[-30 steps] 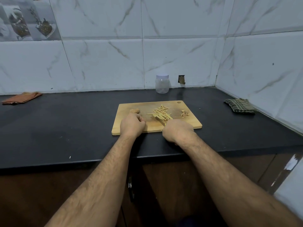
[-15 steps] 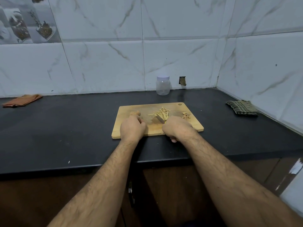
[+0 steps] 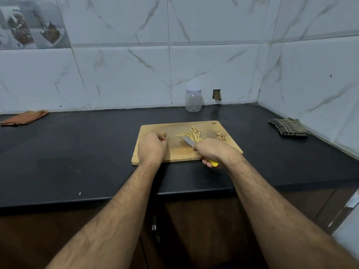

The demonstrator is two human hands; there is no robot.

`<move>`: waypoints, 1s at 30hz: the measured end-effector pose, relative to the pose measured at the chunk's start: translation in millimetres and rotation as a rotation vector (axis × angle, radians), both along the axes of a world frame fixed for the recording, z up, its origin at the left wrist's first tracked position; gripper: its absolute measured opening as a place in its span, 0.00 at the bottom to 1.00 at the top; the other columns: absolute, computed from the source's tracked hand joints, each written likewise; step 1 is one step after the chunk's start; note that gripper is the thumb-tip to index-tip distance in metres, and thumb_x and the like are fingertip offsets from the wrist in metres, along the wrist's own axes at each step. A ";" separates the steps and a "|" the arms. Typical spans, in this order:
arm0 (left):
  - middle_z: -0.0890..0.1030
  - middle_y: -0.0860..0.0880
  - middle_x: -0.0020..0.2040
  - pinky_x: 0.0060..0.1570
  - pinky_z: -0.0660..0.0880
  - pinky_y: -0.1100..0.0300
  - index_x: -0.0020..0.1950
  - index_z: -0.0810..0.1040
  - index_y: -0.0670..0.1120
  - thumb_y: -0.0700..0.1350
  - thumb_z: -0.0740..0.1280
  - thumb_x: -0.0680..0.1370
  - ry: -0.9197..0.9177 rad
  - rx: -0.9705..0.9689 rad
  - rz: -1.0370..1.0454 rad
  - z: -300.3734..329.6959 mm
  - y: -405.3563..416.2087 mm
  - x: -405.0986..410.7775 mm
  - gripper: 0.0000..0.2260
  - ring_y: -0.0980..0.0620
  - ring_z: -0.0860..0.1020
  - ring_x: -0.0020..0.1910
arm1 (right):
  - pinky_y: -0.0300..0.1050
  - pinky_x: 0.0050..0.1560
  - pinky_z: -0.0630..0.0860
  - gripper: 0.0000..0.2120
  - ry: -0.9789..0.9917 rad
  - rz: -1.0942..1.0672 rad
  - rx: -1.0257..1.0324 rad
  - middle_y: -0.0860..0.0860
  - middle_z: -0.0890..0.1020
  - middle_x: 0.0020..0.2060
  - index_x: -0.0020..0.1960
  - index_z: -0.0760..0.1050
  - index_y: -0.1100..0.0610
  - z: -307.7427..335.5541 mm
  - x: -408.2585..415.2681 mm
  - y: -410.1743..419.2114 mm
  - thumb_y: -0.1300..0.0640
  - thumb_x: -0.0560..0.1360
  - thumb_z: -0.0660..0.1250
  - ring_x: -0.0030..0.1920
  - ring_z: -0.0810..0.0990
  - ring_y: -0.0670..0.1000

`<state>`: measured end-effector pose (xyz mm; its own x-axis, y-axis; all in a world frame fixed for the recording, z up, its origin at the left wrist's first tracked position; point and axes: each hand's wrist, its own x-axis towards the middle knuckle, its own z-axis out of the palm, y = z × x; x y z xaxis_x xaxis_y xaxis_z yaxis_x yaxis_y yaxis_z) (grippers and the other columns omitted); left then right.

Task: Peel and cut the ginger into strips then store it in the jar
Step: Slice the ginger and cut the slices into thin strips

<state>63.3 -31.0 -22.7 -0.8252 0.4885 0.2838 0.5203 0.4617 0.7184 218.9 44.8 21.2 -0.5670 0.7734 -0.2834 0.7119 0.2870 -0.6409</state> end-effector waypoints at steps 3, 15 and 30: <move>0.82 0.53 0.59 0.50 0.69 0.61 0.59 0.82 0.50 0.43 0.67 0.79 0.003 0.046 0.016 2.5 -1.2 -7.6 0.10 0.50 0.77 0.61 | 0.46 0.43 0.80 0.15 -0.049 0.032 0.204 0.55 0.80 0.27 0.36 0.77 0.62 -5.1 -14.3 -5.0 0.57 0.77 0.59 0.30 0.79 0.55; 0.73 0.47 0.69 0.59 0.75 0.52 0.69 0.76 0.51 0.54 0.69 0.78 0.126 -0.242 -0.098 13.4 19.1 -48.1 0.20 0.45 0.77 0.62 | 0.45 0.43 0.69 0.15 -0.022 -0.029 0.457 0.55 0.82 0.54 0.60 0.77 0.58 -18.7 -46.3 -1.2 0.52 0.81 0.57 0.49 0.78 0.57; 0.84 0.50 0.41 0.45 0.77 0.56 0.40 0.84 0.48 0.49 0.68 0.77 -0.057 -0.208 -0.178 23.3 14.4 -31.7 0.09 0.51 0.80 0.41 | 0.44 0.37 0.71 0.11 -0.031 0.058 0.345 0.51 0.81 0.33 0.52 0.76 0.58 -15.8 -32.8 -10.7 0.55 0.79 0.57 0.35 0.80 0.53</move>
<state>31.6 -16.7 0.6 -0.7329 0.6700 0.1183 0.5681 0.5070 0.6482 186.1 34.1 5.4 -0.6081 0.7933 -0.0285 0.7057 0.5239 -0.4770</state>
